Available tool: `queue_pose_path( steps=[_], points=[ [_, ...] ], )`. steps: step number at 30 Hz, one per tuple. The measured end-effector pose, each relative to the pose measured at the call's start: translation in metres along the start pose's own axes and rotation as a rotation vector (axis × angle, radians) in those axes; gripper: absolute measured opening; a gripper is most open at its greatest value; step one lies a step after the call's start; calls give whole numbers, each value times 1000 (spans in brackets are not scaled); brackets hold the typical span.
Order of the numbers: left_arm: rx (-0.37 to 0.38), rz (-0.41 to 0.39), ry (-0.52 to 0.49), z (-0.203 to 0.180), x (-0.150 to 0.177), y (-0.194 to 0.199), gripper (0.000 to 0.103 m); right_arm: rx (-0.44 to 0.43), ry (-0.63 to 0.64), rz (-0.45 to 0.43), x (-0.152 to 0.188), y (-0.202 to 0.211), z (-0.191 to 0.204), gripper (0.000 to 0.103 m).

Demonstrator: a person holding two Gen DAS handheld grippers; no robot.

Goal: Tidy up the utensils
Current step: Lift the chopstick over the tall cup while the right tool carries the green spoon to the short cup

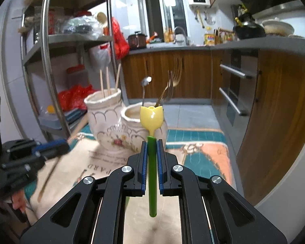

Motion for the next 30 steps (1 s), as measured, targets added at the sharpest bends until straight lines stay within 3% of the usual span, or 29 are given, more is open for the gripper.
queue_pose_path(
  steps=[5, 12, 30],
  points=[
    [19, -89, 48, 17, -22, 15, 6, -8, -1, -38, -7, 6, 6, 10],
    [75, -121, 102, 41, -52, 21, 6, -13, 19, -56, -23, 2, 15, 10],
    [73, -278, 152, 83, -147, -18, 6, -52, -63, -225, -110, -36, 0, 10]
  ],
)
Point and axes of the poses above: each gripper's, at about its wrist camera, not at the fingertips, and y roughly against the way its jaws point, z to its left, x to its underside, the point moved 2 cm from there along -y, roughly the way its jaws point, and after that the axes turned 11 degrees about z, right-handed, at the moved point
